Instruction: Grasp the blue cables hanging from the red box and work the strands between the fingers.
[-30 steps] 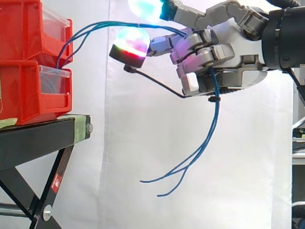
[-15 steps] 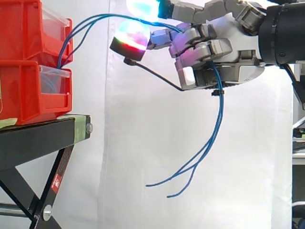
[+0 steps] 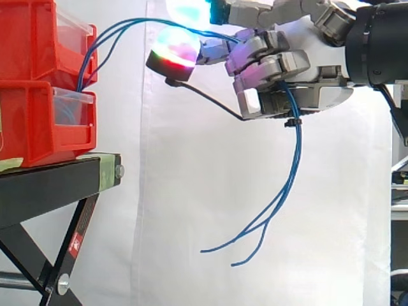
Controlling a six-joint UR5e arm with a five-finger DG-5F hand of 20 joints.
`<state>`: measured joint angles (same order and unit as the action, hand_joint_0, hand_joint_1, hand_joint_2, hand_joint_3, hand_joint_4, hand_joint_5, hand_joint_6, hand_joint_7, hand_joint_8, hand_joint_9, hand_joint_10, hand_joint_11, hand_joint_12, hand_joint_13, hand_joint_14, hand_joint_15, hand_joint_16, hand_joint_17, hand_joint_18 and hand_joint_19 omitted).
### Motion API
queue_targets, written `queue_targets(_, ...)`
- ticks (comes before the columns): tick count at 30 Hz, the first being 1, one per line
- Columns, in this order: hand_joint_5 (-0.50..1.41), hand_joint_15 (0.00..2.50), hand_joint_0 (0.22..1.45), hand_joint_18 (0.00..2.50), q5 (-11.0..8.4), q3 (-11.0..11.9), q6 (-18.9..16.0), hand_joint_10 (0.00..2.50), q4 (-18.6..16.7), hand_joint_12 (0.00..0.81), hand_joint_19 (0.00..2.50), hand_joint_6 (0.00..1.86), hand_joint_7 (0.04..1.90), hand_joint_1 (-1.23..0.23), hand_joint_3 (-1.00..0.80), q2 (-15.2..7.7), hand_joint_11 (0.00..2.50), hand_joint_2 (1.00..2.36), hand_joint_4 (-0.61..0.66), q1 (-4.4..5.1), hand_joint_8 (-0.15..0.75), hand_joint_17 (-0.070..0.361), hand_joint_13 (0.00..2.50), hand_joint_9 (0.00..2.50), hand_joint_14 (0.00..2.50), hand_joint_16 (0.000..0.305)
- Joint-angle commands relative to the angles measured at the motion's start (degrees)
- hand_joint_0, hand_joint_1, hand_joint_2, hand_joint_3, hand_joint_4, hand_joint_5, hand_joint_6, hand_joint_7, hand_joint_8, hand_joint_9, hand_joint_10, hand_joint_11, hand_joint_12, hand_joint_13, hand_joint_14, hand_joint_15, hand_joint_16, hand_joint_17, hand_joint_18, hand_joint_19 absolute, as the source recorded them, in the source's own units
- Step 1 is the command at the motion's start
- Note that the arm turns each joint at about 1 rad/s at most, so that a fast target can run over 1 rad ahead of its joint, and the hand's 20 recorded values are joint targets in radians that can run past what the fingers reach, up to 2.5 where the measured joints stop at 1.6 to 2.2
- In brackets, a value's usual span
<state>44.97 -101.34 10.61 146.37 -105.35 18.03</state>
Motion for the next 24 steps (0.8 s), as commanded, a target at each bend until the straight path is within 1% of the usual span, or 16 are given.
queue_targets(1, 0.25, 1.41, 0.89, 2.42, 0.12, 0.00, 0.11, 2.50, -0.21, 0.646, 0.51, 0.86, 0.97, -0.76, -0.23, -0.03, 2.46, 1.02, 0.06, -0.01, 0.492, 0.186, 1.79, 1.27, 2.50, 0.248)
queue_targets(2, 0.23, 1.41, 0.91, 2.42, 0.12, 0.26, 0.11, 2.50, -0.21, 0.646, 0.51, 0.90, 0.95, -0.77, -0.13, 0.06, 2.46, 1.02, 0.07, -0.01, 0.492, 0.186, 1.79, 1.27, 2.50, 0.248)
queue_targets(7, 0.21, 1.41, 0.91, 2.42, 0.12, 1.32, 0.02, 2.50, 0.05, 0.646, 0.51, 0.92, 0.93, -0.77, -0.13, 0.06, 2.46, 1.02, 0.08, -0.27, 0.492, 0.186, 1.79, 1.27, 2.50, 0.248)
queue_targets(9, 0.20, 1.41, 0.91, 2.42, 0.21, 1.67, 0.02, 2.50, 0.23, 0.646, 0.51, 0.92, 0.92, -0.77, -0.15, 0.06, 2.46, 1.02, 0.09, -0.36, 0.492, 0.186, 1.79, 1.27, 2.50, 0.248)
queue_targets(13, 0.18, 1.41, 0.93, 2.42, 0.21, 1.67, 0.37, 2.50, -0.12, 0.646, 0.51, 0.93, 0.92, -0.76, -0.23, 0.06, 2.46, 1.02, 0.06, -0.54, 0.492, 0.186, 1.79, 1.27, 2.50, 0.248)
queue_targets(14, 0.15, 1.41, 0.96, 2.42, 0.21, 1.76, 0.55, 2.50, -0.12, 0.646, 0.51, 0.97, 0.90, -0.76, -0.29, 0.06, 2.46, 1.02, 0.04, -0.54, 0.492, 0.186, 1.79, 1.27, 2.50, 0.248)
queue_targets(16, 0.11, 1.41, 0.98, 2.42, 0.30, 2.90, 0.64, 2.50, 0.32, 0.646, 0.51, 1.00, 0.88, -0.75, -0.33, 0.06, 2.46, 1.02, 0.04, -0.63, 0.492, 0.186, 1.79, 1.27, 2.50, 0.248)
queue_targets(19, 0.09, 1.41, 1.00, 2.42, 0.30, 3.96, 1.34, 2.50, 0.67, 0.646, 0.51, 1.03, 0.86, -0.75, -0.34, 0.06, 2.46, 1.02, 0.04, -0.71, 0.492, 0.186, 1.79, 1.27, 2.50, 0.248)
queue_targets(20, 0.08, 1.41, 1.01, 2.42, 0.30, 3.96, 1.95, 2.50, 1.02, 0.646, 0.51, 1.05, 0.84, -0.75, -0.32, 0.06, 2.46, 1.02, 0.03, -0.71, 0.492, 0.186, 1.79, 1.27, 2.50, 0.248)
queue_targets(22, 0.07, 1.41, 1.01, 2.42, 0.30, 3.96, 2.22, 2.50, 1.02, 0.646, 0.51, 1.06, 0.85, -0.76, -0.27, 0.06, 2.46, 1.02, 0.04, -0.71, 0.492, 0.186, 1.79, 1.27, 2.50, 0.248)
queue_targets(24, 0.06, 1.41, 1.02, 2.42, 0.38, 3.96, 2.75, 2.50, 1.11, 0.646, 0.51, 1.10, 0.83, -0.77, -0.20, 0.06, 2.46, 1.02, 0.02, -0.71, 0.492, 0.186, 1.79, 1.27, 2.50, 0.248)
